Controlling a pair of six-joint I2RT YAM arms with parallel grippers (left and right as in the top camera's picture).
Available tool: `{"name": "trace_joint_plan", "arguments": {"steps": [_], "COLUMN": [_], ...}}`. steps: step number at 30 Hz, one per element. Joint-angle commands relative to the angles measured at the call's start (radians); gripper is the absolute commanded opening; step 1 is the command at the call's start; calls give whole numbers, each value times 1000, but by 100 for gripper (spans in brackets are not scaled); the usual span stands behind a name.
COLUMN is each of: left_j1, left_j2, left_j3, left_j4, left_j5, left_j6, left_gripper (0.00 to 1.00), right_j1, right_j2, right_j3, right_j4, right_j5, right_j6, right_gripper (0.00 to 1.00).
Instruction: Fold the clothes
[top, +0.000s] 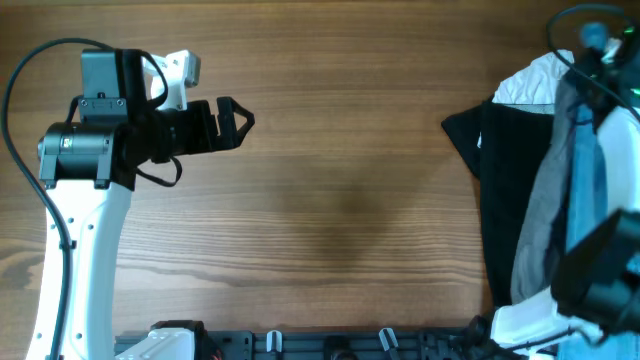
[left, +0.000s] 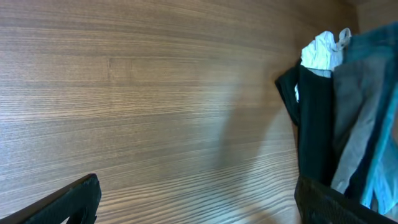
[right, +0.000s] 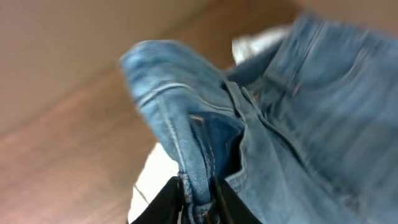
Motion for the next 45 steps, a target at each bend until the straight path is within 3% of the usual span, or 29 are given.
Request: {"name": "trace_joint_plan", "arguments": {"steps": [1,11,15,23,28,36,38,39,41,43,45], "left_j1": [-1,-1,0,93,202,372,402,412,438,451,453], "left_j2": [-11,-11,-12,-64,-142,-265,-286,-293,-317,-332,-338], "left_j3": [19,19,20,187,283,300,300,300,300,300,300], "left_j4": [3,7,24,25,32,79,79,79,79,79,79], "left_j5": [19,19,20,19,18,6,-16,-27,-56,-72,-74], "left_j6": [-21,-20,-21,-28,-27,-23,-23,-23,-19,-16,-12], "left_gripper": [100,100,100,96,97,100,100,100,100,100,100], "right_j1": [12,21,10,60,304,934,1088,1141,1265,1331,1355], "right_j2": [-37,-29,-43,-129,-144,-67,-8,18,86,124,133], "right_j3": [6,-3,13,444,766,792,792,792,792,792,792], "right_j4": [-29,-61,-38,-193,-375,-396,-423,-435,-471,-499,-521], "right_j5": [-67,-66,-70,-347,-385,-353,-353,-352,-268,-113,6], "right_j6": [-50,-43,28,24,-53,-61,-61,-66,-104,-103,-103], "right_gripper": [6,4,4,4,4,5,16,28,63,83,90]}}
